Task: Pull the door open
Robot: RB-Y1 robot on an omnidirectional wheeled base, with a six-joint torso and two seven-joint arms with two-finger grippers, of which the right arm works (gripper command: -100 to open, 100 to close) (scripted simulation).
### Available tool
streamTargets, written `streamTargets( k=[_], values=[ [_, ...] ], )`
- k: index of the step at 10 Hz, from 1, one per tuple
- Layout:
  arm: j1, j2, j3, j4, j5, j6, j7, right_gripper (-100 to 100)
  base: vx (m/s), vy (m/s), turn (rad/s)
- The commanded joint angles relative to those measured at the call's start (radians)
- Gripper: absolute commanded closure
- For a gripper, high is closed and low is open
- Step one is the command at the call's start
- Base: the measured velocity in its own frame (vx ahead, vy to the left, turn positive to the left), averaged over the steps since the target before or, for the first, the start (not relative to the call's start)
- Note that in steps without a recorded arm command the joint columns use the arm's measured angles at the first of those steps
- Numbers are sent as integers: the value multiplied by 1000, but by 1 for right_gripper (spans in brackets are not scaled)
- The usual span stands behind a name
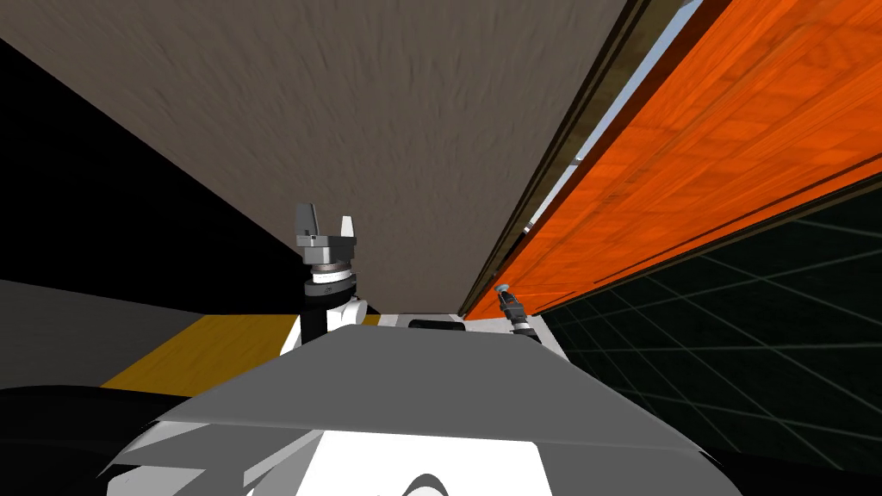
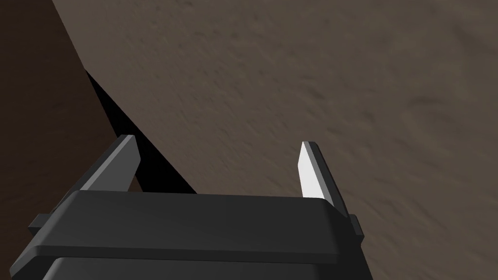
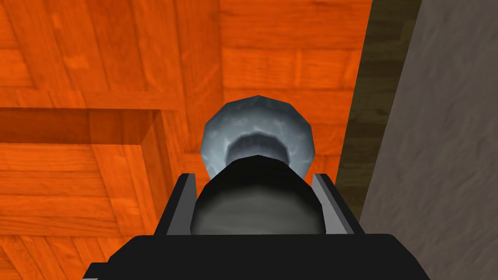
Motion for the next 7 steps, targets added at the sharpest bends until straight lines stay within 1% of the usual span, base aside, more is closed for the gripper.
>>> streamTargets(
  k=[1,6,7],
  values=[
    [-5,1,5,2,-11,2,-37,100,-56,-26,91],
    [-15,3,15,7,-40,7,-120,100,-61,-29,56],
    [-18,3,18,9,-48,9,-144,100,-52,-26,60]
  ],
)
